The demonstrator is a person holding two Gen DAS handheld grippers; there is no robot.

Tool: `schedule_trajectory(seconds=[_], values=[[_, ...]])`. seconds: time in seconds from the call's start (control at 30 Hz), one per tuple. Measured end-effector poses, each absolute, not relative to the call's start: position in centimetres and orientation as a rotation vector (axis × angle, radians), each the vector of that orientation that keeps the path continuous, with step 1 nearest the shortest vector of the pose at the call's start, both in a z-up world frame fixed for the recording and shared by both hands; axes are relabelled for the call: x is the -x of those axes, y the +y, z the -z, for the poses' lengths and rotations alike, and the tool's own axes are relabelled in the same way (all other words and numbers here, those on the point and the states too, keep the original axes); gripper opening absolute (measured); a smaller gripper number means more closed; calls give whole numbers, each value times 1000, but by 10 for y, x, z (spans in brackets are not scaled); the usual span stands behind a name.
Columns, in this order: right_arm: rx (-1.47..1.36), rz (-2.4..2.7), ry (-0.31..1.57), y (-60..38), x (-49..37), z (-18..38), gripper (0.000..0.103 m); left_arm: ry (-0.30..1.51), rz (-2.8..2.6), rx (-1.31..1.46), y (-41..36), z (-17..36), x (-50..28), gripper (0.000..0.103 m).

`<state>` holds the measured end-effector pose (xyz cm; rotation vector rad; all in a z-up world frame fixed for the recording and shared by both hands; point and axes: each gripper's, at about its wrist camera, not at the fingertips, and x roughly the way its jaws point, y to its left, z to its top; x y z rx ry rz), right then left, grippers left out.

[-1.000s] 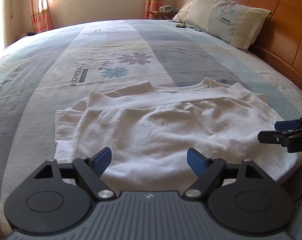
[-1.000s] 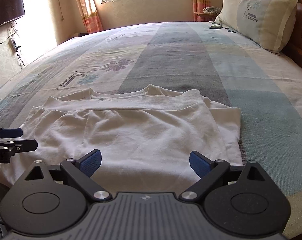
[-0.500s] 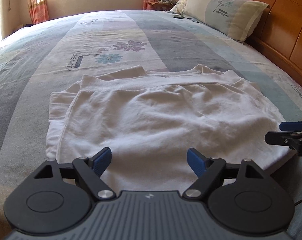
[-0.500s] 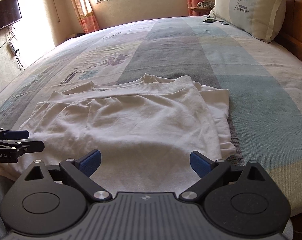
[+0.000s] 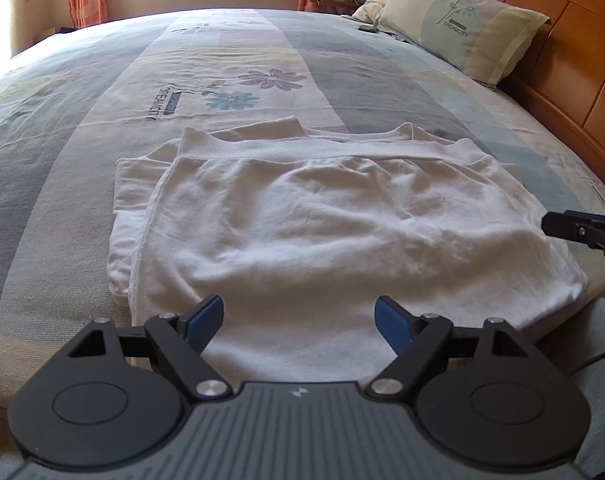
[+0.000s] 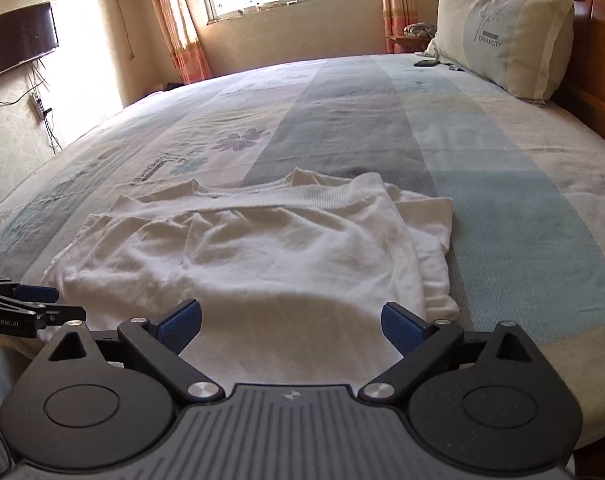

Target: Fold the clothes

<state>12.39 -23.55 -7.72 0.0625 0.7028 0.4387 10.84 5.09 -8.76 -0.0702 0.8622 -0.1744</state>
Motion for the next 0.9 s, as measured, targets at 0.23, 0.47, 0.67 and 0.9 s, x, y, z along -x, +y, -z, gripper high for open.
schedule_trajectory(seconds=[0.23, 0.47, 0.67, 0.9], values=[[-182, -337, 757, -256, -157, 101, 96, 847, 164, 96, 62, 81, -99, 83], [-249, -379, 687, -302, -162, 102, 100, 849, 186, 109, 54, 82, -110, 83], [-415, -481, 772, -316, -184, 122, 100, 856, 220, 72, 38, 84, -110, 83], [-474, -441, 806, -337, -162, 128, 29, 874, 218, 55, 34, 88, -117, 83]])
